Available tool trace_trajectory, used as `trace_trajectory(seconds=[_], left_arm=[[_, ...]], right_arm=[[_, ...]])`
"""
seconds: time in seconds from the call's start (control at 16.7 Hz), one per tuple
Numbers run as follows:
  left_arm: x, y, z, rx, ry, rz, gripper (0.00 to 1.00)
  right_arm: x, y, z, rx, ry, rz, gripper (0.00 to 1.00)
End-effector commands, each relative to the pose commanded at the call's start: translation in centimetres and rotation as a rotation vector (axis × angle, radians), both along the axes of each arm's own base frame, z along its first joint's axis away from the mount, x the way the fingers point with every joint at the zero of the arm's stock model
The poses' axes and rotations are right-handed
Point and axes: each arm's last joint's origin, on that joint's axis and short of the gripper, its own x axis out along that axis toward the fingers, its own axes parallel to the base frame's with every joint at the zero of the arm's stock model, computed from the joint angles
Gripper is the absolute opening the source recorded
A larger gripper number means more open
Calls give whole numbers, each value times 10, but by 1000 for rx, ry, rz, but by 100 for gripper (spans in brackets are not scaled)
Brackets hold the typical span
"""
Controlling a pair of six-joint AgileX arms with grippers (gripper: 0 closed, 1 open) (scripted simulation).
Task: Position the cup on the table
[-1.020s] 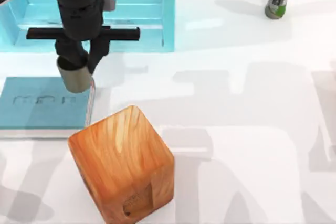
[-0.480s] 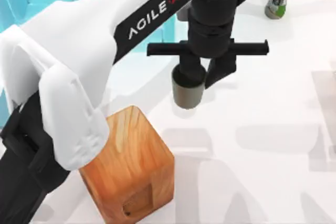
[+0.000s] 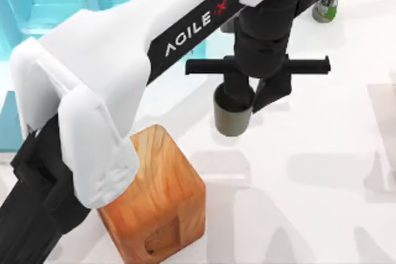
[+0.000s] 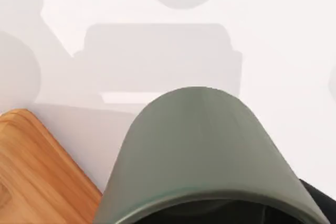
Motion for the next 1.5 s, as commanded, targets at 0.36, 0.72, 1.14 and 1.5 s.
trace_trajectory(seconds=[0.36, 0.72, 1.14, 1.5], left_arm=[[4, 3, -27, 2, -3, 6, 0], [-1, 8, -61, 3, 1, 1, 0], [-1, 9, -63, 3, 1, 0, 15], [-1, 9, -63, 3, 1, 0, 60]], right_arm=[[0, 0, 0, 0, 0, 0, 100], [0, 0, 0, 0, 0, 0, 100], [0, 0, 0, 0, 0, 0, 100], [0, 0, 0, 0, 0, 0, 100]])
